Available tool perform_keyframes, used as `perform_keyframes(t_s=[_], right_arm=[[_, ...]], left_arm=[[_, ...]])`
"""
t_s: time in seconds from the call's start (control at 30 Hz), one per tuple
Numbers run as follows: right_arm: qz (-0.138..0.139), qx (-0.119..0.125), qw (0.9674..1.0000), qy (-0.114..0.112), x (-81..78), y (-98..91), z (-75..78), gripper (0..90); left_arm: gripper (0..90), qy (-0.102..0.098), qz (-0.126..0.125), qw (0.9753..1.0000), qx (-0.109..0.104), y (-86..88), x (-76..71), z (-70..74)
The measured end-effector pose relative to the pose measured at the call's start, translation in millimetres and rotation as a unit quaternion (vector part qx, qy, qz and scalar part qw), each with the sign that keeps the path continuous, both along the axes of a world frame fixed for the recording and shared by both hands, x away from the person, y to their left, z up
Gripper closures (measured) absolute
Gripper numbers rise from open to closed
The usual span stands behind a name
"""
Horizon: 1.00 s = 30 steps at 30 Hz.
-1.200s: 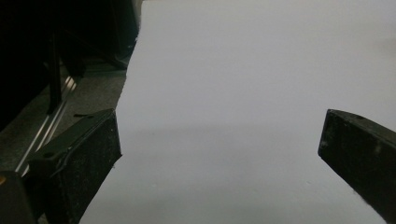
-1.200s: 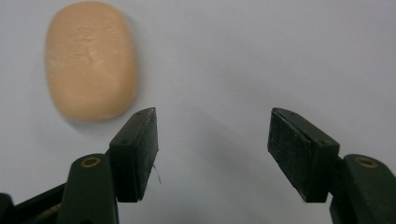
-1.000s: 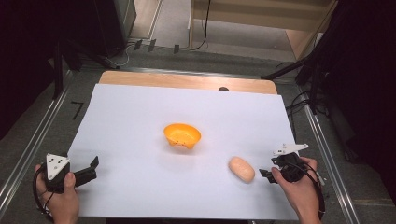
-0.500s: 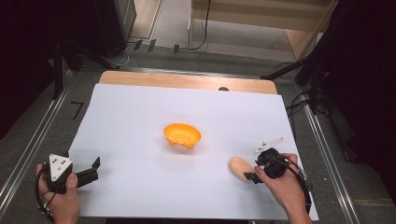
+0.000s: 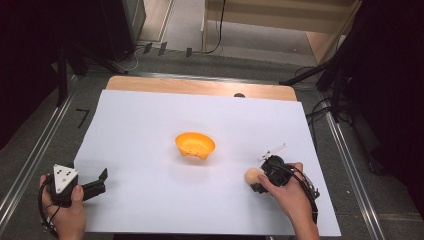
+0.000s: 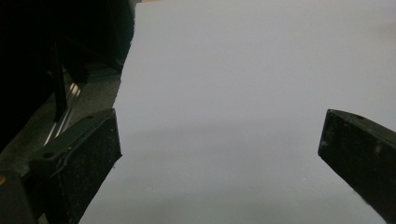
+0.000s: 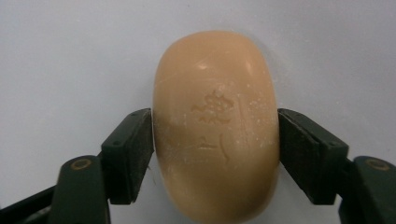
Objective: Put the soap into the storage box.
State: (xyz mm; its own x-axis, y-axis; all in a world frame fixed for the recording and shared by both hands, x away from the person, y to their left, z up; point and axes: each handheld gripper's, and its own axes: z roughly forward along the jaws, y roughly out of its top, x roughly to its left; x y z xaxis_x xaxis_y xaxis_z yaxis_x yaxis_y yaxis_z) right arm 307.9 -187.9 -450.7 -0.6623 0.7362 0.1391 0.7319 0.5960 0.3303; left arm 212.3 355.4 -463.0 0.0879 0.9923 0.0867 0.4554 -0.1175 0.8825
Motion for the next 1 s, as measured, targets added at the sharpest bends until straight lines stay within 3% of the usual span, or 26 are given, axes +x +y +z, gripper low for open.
perform_keyframes(t_s=[0.27,0.37,0.57,0.77,0.83,1.0], right_arm=[[0.011,-0.025,0.9996,-0.002,0.5,6.3,-1.4,32.1],[0.025,-0.050,0.9984,-0.012,-1.0,11.8,-2.3,32.1],[0.016,-0.072,0.9973,-0.007,-0.5,17.9,-2.0,31.9],[0.014,-0.057,0.9982,-0.009,-0.4,14.6,-1.1,33.1],[0.021,-0.054,0.9981,-0.023,-0.4,14.3,0.7,33.1],[0.038,-0.018,0.9979,-0.050,3.5,9.8,15.3,33.1]], left_arm=[[0.0,0.002,0.000,1.0000,0.005,-1.0,0.4,-0.2],[0.0,0.003,0.001,1.0000,0.008,-1.5,0.4,-0.2],[0.0,0.002,0.000,1.0000,0.004,-0.7,0.3,-0.1],[0.0,0.002,0.001,1.0000,0.000,0.0,0.6,-0.2],[0.0,0.002,0.001,1.0000,-0.001,0.2,0.6,-0.2],[0.0,0.002,0.001,1.0000,0.005,-0.9,0.6,-0.2]])
